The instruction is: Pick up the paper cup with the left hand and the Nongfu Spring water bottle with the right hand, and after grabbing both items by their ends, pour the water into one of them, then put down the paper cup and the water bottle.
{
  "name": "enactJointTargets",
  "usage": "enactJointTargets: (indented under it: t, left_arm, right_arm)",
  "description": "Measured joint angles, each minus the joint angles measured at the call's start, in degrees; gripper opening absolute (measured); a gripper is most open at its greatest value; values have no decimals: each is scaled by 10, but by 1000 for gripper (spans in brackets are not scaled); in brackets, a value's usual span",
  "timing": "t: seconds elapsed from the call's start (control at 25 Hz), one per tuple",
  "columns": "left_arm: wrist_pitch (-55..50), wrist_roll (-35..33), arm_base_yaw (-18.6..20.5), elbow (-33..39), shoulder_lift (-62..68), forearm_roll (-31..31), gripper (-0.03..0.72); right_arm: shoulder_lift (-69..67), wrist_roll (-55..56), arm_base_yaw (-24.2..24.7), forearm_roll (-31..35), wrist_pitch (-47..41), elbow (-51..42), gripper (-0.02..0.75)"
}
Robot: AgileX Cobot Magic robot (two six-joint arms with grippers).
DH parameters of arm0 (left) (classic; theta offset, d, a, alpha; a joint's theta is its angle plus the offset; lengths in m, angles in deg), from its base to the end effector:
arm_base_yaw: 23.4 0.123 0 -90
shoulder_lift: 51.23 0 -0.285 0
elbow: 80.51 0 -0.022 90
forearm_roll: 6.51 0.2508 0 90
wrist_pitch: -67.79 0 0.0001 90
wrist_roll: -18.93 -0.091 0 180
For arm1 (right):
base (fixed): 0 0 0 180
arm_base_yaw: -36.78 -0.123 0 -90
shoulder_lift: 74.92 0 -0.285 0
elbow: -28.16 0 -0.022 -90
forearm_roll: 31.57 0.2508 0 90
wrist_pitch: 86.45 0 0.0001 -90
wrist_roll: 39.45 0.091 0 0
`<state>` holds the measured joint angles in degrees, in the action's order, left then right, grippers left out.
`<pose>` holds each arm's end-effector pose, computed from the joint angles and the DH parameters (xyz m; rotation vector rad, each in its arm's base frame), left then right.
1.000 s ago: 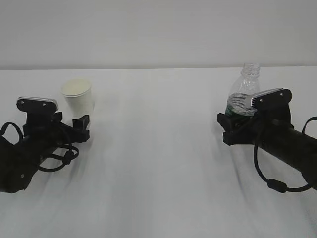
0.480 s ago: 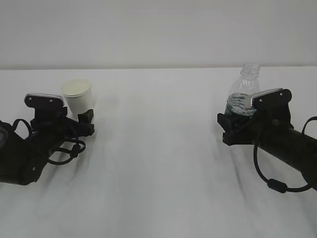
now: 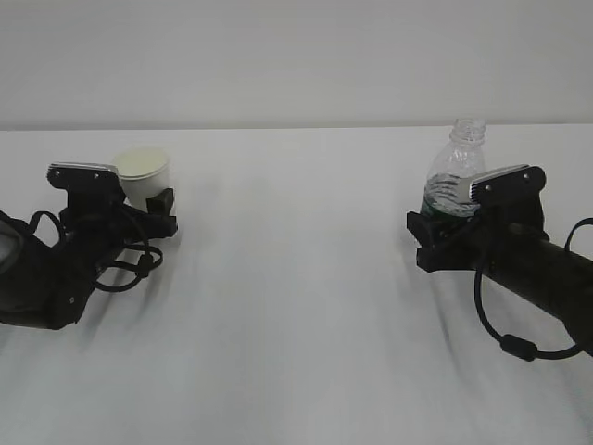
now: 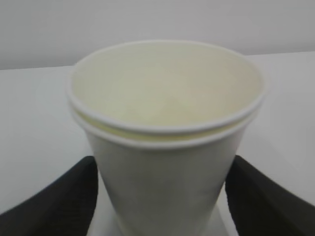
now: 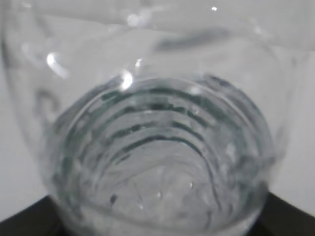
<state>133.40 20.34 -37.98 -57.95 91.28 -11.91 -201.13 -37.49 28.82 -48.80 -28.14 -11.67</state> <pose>0.3904 -0.0935 0.0446 0.1028 1.7366 -0.1592 0.3271 0.0689 0.0862 -0.4222 1.8501 0.2499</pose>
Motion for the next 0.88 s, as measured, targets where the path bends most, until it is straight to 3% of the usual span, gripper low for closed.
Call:
enactJointTargets:
  t: [0.88]
  left_arm:
    - [-1,0,3,-66,37,-1,576]
  right_arm:
    - [0,13,0,-3,0,0,455]
